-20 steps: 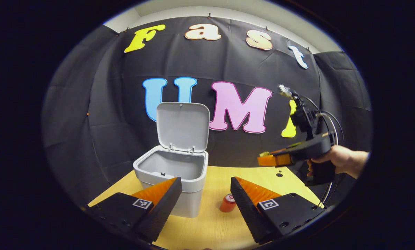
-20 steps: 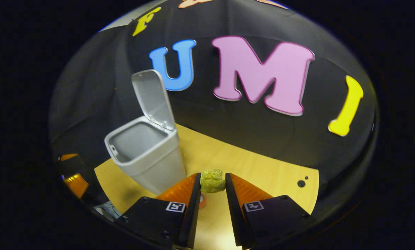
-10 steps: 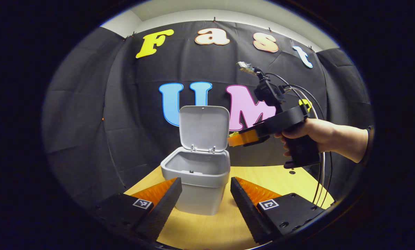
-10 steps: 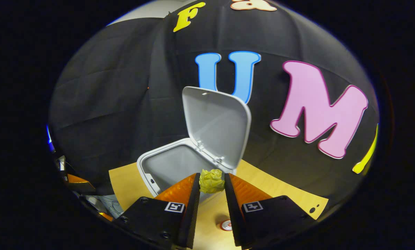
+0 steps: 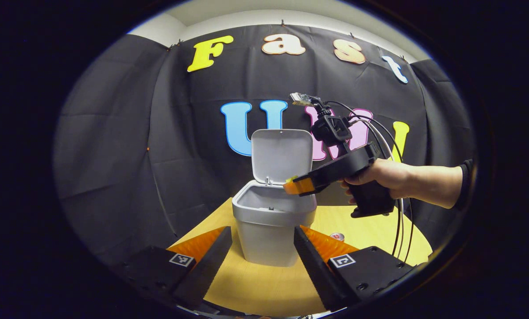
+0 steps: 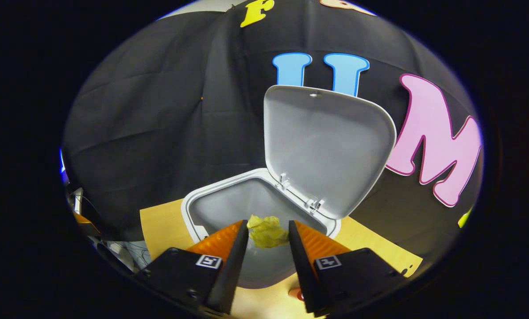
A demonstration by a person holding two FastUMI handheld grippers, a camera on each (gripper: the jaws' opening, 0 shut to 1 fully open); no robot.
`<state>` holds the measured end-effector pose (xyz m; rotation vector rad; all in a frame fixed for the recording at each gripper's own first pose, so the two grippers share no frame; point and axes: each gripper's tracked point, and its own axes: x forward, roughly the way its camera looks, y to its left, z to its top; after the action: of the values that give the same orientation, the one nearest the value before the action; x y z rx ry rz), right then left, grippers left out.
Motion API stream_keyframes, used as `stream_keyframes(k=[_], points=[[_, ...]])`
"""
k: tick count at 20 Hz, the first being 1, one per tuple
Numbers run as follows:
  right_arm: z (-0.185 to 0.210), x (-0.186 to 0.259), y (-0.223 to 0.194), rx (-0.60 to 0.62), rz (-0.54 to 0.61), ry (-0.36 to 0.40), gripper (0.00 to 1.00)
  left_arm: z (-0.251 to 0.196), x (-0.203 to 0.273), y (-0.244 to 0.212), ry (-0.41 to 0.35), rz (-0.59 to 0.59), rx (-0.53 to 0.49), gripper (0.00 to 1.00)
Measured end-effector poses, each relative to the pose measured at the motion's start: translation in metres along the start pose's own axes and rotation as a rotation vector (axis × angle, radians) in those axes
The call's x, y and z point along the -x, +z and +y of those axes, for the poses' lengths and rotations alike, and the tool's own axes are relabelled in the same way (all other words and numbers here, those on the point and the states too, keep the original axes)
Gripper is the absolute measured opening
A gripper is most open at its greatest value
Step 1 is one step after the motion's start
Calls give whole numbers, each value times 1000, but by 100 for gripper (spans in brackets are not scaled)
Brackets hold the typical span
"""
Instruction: Press the lid of the desktop garbage bin to open it, pick up the crumpled paper on the desktop and throw it into the bin, then pick up the pop can on the desktop and drop it into the bin, and finally close the garbage bin lid.
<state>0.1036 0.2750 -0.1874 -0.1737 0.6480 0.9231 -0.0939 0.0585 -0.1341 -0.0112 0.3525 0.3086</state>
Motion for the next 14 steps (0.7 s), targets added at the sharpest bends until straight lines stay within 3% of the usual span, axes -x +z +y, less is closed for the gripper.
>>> stream_keyframes(k=[1,2,3,4,9,14], points=[[-3,0,1,1,-5,-13,61,0,0,-2,-1,3,3,95],[-6,-1,4,1,-16,-23,96,0,-1,-2,-3,5,6,96],[-11,1,6,-3,-29,-41,88,-1,-1,-3,-9,7,7,95],[-16,4,10,-16,-45,-57,98,-4,-3,-4,-16,8,5,95],[-59,42,25,-68,-137,-173,98,-27,-13,-10,-102,8,-30,96],[-117,110,10,-128,-193,-325,98,-74,-38,-36,-260,37,-93,96]])
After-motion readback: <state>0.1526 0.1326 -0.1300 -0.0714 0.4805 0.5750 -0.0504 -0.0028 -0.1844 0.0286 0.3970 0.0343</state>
